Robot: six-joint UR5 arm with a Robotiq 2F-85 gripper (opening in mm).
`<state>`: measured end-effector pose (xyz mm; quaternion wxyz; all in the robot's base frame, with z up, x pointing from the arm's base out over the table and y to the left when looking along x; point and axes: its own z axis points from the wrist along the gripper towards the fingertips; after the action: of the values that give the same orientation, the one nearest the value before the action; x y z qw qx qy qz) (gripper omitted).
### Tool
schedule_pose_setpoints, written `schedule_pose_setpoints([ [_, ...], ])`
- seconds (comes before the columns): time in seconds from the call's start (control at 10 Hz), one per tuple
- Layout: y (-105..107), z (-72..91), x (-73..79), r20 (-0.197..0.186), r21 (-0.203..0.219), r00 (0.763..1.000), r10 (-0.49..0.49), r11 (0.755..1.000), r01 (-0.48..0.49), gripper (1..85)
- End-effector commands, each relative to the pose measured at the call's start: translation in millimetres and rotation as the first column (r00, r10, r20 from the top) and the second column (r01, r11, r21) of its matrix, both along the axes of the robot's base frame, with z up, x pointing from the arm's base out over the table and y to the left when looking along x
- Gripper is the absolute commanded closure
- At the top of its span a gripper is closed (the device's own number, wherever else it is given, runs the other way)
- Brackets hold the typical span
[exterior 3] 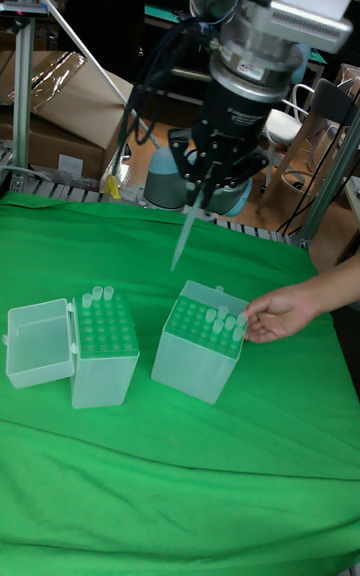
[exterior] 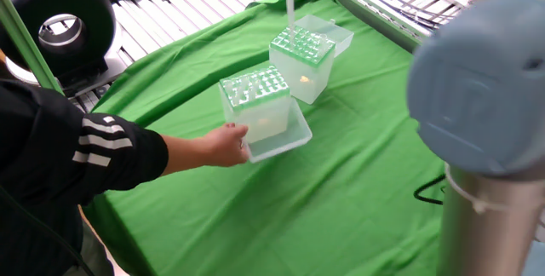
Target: Insert a large pipette tip into the holder for large pipette tips
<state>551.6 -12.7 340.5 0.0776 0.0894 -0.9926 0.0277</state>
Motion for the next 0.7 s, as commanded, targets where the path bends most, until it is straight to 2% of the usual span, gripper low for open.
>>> schedule_pose_setpoints([
  [0.0,-27.5,-6.2,22.1,0.017,0.014,0.998,0.065,0.998,-0.066,85.0],
  [0.2,-39.0,-20.2,27.2,0.043,0.036,0.996,0.074,0.996,-0.075,85.0],
  [0.4,-42.7,-21.6,30.7,0.034,0.027,0.996,0.078,0.997,-0.079,85.0],
  [0.6,-40.3,-30.2,35.8,0.037,0.033,0.995,0.095,0.995,-0.096,85.0],
])
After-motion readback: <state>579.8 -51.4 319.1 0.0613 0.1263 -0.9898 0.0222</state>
